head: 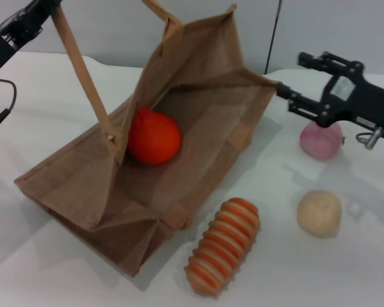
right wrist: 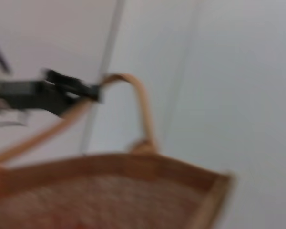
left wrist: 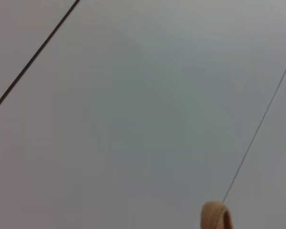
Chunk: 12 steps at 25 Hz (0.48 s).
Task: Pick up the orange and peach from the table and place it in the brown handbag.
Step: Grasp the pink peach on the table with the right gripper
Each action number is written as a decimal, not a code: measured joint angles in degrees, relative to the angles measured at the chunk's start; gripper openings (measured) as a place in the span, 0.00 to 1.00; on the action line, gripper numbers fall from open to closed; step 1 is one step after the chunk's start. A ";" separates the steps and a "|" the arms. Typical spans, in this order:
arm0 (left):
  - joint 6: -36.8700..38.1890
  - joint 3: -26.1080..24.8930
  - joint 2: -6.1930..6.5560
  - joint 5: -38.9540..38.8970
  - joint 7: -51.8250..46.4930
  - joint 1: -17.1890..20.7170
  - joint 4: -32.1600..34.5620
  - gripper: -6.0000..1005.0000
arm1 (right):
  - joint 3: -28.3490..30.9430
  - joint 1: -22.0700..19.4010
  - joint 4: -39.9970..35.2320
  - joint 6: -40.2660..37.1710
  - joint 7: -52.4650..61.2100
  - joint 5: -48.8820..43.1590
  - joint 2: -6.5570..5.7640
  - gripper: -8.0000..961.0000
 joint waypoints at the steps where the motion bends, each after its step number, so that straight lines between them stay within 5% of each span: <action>1: 0.00 -0.02 0.00 0.06 0.01 0.01 0.00 0.13 | 0.46 -0.27 -0.23 1.45 0.46 0.00 0.00 0.71; 12: -0.17 0.43 -0.07 0.57 0.01 -0.37 0.00 0.13 | -1.88 1.42 -0.46 16.54 10.99 -6.02 -0.09 0.71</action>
